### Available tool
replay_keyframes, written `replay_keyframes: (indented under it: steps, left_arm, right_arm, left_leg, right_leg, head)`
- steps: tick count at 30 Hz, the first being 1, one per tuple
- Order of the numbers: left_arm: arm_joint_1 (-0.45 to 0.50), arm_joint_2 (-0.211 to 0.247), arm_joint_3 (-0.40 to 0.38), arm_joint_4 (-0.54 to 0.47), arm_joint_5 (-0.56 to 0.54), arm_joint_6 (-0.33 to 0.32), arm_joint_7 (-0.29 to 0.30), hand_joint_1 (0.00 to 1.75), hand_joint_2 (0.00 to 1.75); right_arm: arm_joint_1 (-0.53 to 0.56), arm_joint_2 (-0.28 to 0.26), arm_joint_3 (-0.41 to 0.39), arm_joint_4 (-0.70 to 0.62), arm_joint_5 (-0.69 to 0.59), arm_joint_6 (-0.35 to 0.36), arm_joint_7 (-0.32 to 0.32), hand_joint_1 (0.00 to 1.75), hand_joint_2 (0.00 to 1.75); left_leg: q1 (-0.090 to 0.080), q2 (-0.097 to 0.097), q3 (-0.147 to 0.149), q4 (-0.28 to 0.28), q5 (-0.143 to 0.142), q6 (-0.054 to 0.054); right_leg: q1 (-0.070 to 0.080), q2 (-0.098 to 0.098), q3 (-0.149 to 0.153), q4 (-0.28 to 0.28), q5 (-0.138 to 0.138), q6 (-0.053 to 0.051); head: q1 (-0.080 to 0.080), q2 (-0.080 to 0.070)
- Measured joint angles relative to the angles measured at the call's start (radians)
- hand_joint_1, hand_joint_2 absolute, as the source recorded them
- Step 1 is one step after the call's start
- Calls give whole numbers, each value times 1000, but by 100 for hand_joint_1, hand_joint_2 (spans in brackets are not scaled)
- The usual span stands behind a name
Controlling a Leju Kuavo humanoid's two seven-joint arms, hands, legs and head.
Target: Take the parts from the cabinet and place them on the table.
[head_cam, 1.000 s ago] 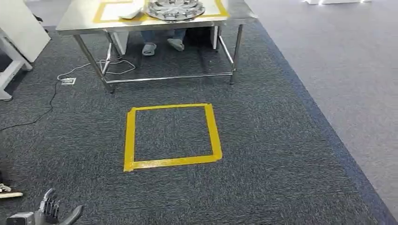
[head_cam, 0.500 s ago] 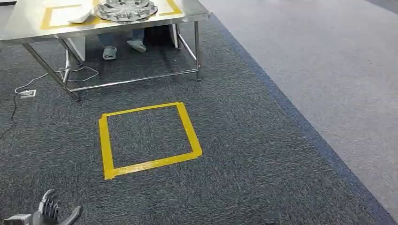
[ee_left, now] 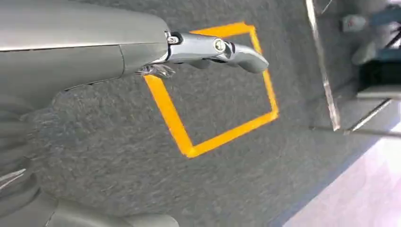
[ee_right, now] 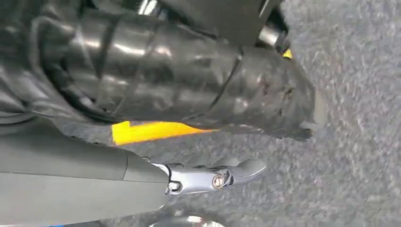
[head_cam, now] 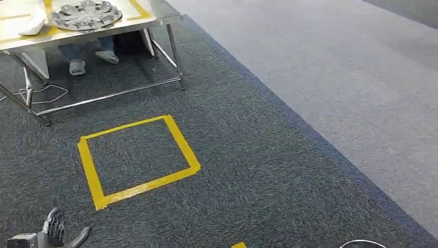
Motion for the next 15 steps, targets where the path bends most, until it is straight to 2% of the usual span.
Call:
replay_keyframes:
  steps: [1,2,3,4,5,6,7,8,9,11,12,13,14,15]
  left_arm:
    - [-7,5,3,16,-26,15,5,0,175]
    - [-12,11,8,32,-39,24,5,0,175]
    - [-15,19,19,54,-52,34,4,0,175]
    - [-19,26,24,79,-65,42,0,0,175]
    - [-24,39,34,108,-84,54,0,0,175]
    - [-28,47,41,136,-99,63,-1,0,175]
    - [-32,63,54,176,-118,79,-3,0,175]
    - [-37,76,64,218,-147,104,-6,0,175]
    - [-43,87,69,249,-163,121,-7,0,175]
    - [-58,118,79,323,-184,152,-10,0,175]
    - [-66,135,87,361,-196,169,-11,0,175]
    - [-74,152,92,394,-207,185,-10,0,175]
    - [-79,164,98,428,-220,205,-10,0,175]
    - [-87,185,105,484,-237,239,1,0,175]
  right_arm:
    - [1,-1,0,0,0,0,0,0,0]
    - [1,-1,0,0,0,0,0,0,0]
    - [2,-1,0,0,1,0,0,0,0]
    - [0,0,0,0,3,0,1,0,0]
    - [-1,0,0,0,3,-1,1,0,0]
    - [-2,0,0,0,5,-2,2,0,0]
    - [0,0,0,1,8,-3,7,0,0]
    - [2,0,0,1,10,-6,10,0,0]
    - [4,0,0,1,11,-8,13,0,0]
    - [4,0,1,1,12,-13,16,0,0]
    - [2,0,2,1,13,-15,16,0,0]
    - [0,3,2,2,13,-17,16,0,0]
    - [-3,3,2,3,13,-26,16,0,0]
    - [-2,9,2,4,13,-35,14,0,0]
  left_leg:
    - [1,8,3,-3,0,-6]
    - [3,11,2,2,-6,-13]
    - [7,-34,-3,24,-33,-19]
    - [10,-69,-28,89,-80,-20]
    - [10,-85,-61,171,-123,-22]
    - [10,-92,-88,234,-149,-23]
    - [9,-96,-127,319,-179,-23]
    - [9,-97,-140,340,-176,-20]
    - [9,-98,-128,313,-144,-16]
    - [8,-111,-60,150,-44,-3]
    - [7,-141,-22,59,-3,5]
    - [9,-199,-7,22,-15,14]
    - [8,-187,-7,13,-9,9]
    - [3,-177,-8,14,-9,9]
  right_leg:
    - [1,9,-1,-2,1,-6]
    - [-6,19,16,-9,10,-16]
    - [-6,28,12,-11,13,-21]
    - [-5,37,9,-10,18,-29]
    - [-4,47,7,-9,20,-32]
    - [-2,56,5,-9,21,-34]
    - [2,72,2,-9,23,-36]
    - [4,86,2,-8,23,-36]
    - [6,99,2,-6,23,-36]
    - [9,124,3,-1,23,-36]
    - [10,136,2,-1,23,-36]
    - [11,144,-3,3,22,-31]
    - [7,161,-11,6,25,-24]
    - [3,169,-17,5,28,-17]
  head:
    - [1,0]
    - [0,0]
    - [-5,0]
    - [-10,0]
    - [-11,0]
    - [-13,0]
    - [-15,0]
    - [-16,0]
    - [-16,0]
    - [-16,0]
    - [-16,0]
    - [-13,0]
    - [-13,0]
    - [-14,0]
